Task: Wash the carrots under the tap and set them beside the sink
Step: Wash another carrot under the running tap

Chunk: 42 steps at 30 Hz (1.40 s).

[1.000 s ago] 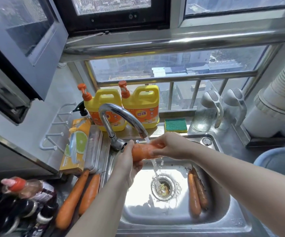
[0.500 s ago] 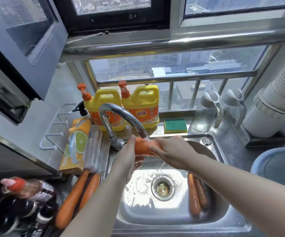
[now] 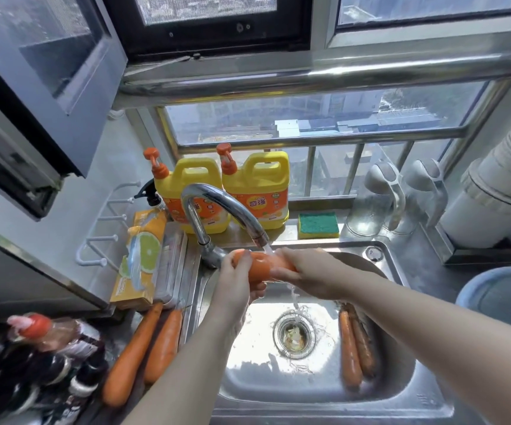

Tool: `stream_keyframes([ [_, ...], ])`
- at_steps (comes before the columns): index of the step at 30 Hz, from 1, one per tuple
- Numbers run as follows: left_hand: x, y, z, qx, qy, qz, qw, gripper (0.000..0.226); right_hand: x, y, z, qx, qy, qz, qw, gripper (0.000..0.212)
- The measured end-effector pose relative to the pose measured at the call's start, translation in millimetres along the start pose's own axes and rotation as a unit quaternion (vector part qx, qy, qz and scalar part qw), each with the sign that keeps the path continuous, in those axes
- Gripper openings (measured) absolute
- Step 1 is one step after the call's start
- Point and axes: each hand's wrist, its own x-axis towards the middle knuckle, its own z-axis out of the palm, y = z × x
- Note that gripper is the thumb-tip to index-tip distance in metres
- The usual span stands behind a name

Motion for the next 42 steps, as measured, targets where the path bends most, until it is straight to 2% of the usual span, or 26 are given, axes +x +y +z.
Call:
stream_keyframes([
  [7, -8.6, -6.3, -1.4, -0.035, -0.045, -0.014, 0.998, 0.029, -1.6, 2.6, -5.0, 0.133, -0.047, 0.027, 0.99, 0.041],
  [9, -9.3, -8.9, -0.4, -0.037, -0.053, -0.002, 0.998, 0.03, 0.4, -0.9, -4.7, 0.133, -0.02, 0.056, 0.989, 0.042],
  [12, -9.4, -11.1, 2.3, -0.025, -0.057, 0.013, 0.998, 0.032, 4.4, -4.7, 2.9, 0.08, 0.054, 0.107, 0.99, 0.055],
  [14, -8.6, -10.3, 3.1, -0.033, -0.046, 0.01, 0.998, 0.031, 4.5, -4.2, 5.3, 0.057, 0.071, 0.105, 0.99, 0.055],
  [16, -7.7, -9.1, 2.7, -0.044, -0.041, -0.002, 0.998, 0.029, 3.3, 0.9, 2.0, 0.092, 0.033, 0.07, 0.993, 0.047],
  [18, -7.5, -9.5, 0.7, -0.049, -0.043, -0.01, 0.998, 0.03, 0.5, 7.5, -7.4, 0.168, -0.038, 0.032, 0.985, 0.036],
  [20, -9.0, -10.9, -0.1, -0.047, -0.048, -0.011, 0.998, 0.032, -1.8, 13.0, -16.1, 0.205, -0.074, 0.019, 0.976, 0.039],
  [22, -11.4, -12.6, 1.7, -0.034, -0.055, -0.003, 0.998, 0.033, -2.4, 11.5, -14.6, 0.213, -0.048, 0.031, 0.975, 0.044],
  [25, -12.2, -10.3, 5.4, -0.031, -0.064, 0.014, 0.997, 0.031, 1.0, 5.2, -2.2, 0.192, 0.052, 0.06, 0.978, 0.06],
  [26, -11.9, -8.7, 5.4, -0.037, -0.06, 0.015, 0.997, 0.029, 2.2, 4.9, 0.3, 0.193, 0.063, 0.057, 0.978, 0.062],
  [27, -10.9, -7.7, 4.4, -0.043, -0.054, 0.015, 0.997, 0.029, 2.9, 5.4, -1.1, 0.208, 0.052, 0.05, 0.976, 0.056],
  [29, -10.1, -6.4, 1.7, -0.053, -0.042, 0.011, 0.998, 0.028, 1.1, 9.9, -13.8, 0.238, -0.022, 0.037, 0.97, 0.039],
  [30, -10.5, -6.9, 0.8, -0.058, -0.037, 0.008, 0.998, 0.027, -0.7, 12.5, -21.7, 0.238, -0.057, 0.032, 0.969, 0.036],
  [32, -11.5, -9.0, -1.4, -0.07, -0.03, 0.003, 0.997, 0.026, -2.7, 15.7, -29.1, 0.226, -0.079, 0.029, 0.97, 0.037],
  [35, -11.6, -11.7, 1.0, -0.058, -0.021, 0.018, 0.998, 0.028, -2.0, 5.1, -17.1, 0.204, -0.005, 0.052, 0.978, 0.044],
  [38, -8.9, -15.8, 5.2, -0.012, -0.028, 0.048, 0.998, 0.033, 1.2, -10.6, 4.2, 0.14, 0.105, 0.13, 0.976, 0.074],
  [40, -8.9, -16.9, 4.0, 0.006, -0.026, 0.062, 0.998, 0.032, 5.3, -13.7, 11.4, 0.08, 0.122, 0.145, 0.979, 0.079],
  [42, -10.6, -18.2, -0.9, 0.008, -0.024, 0.063, 0.998, 0.03, 5.8, -10.1, 10.1, 0.107, 0.078, 0.104, 0.986, 0.065],
])
